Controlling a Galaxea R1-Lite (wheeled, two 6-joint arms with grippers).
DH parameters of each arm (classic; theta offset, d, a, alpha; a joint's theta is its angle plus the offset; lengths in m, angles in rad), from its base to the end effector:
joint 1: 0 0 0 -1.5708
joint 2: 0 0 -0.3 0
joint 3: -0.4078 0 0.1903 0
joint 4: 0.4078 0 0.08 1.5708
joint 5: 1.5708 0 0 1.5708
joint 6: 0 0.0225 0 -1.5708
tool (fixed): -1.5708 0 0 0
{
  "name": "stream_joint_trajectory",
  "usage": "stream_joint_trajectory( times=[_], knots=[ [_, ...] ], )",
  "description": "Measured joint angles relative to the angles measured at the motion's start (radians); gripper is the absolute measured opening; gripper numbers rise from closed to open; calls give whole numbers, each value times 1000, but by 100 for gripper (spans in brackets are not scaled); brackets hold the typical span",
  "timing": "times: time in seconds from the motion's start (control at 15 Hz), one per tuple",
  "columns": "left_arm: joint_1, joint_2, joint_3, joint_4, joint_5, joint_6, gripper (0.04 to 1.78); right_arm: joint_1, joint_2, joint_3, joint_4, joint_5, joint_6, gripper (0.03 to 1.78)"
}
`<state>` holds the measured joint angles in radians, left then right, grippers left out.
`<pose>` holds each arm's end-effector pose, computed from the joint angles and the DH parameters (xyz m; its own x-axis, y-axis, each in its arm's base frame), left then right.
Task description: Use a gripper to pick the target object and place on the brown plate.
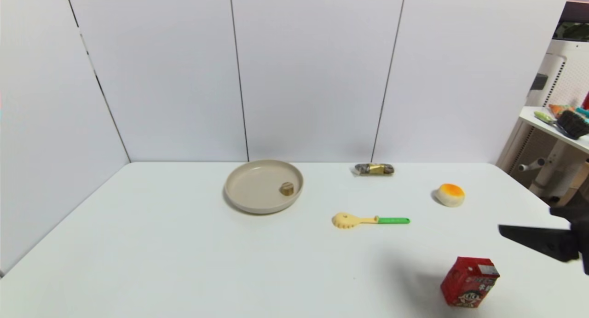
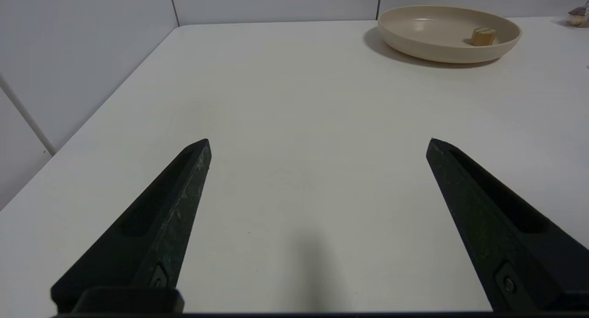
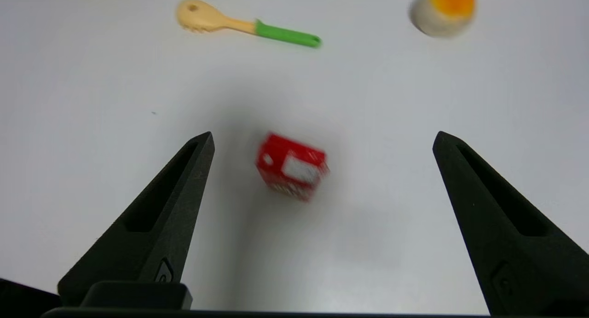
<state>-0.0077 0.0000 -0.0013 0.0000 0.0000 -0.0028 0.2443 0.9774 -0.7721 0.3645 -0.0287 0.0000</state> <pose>-0.0229 0.0002 0.0758 1.0000 -0.0077 0.0013 0.0077 1.0000 -0.0028 0.1020 0.0248 0.2317 0.8236 0.1757 -0.5392 -0.2183 0.9758 -0.0155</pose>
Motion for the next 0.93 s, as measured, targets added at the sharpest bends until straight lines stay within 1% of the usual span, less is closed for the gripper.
stream_joint_trajectory(
  times=[0.2,0.27,0.4,0.47,0.53,0.67,0.8,0.93],
  knots=[
    [0,0,0,0,0,0,169,-130,-327,346,-174,-5,-9,166],
    [0,0,0,0,0,0,169,-161,-417,450,-238,-5,-17,167],
    [0,0,0,0,0,0,169,-203,-578,629,-357,1,-46,168],
    [0,0,0,0,0,0,169,-216,-650,685,-390,14,-63,168],
    [0,0,0,0,0,0,169,-225,-722,719,-389,31,-77,169],
    [0,0,0,0,0,0,169,-237,-855,751,-358,60,-95,169],
    [0,0,0,0,0,0,169,-242,-927,766,-363,69,-92,169],
    [0,0,0,0,0,0,169,-244,-958,770,-364,68,-84,169]
  ],
)
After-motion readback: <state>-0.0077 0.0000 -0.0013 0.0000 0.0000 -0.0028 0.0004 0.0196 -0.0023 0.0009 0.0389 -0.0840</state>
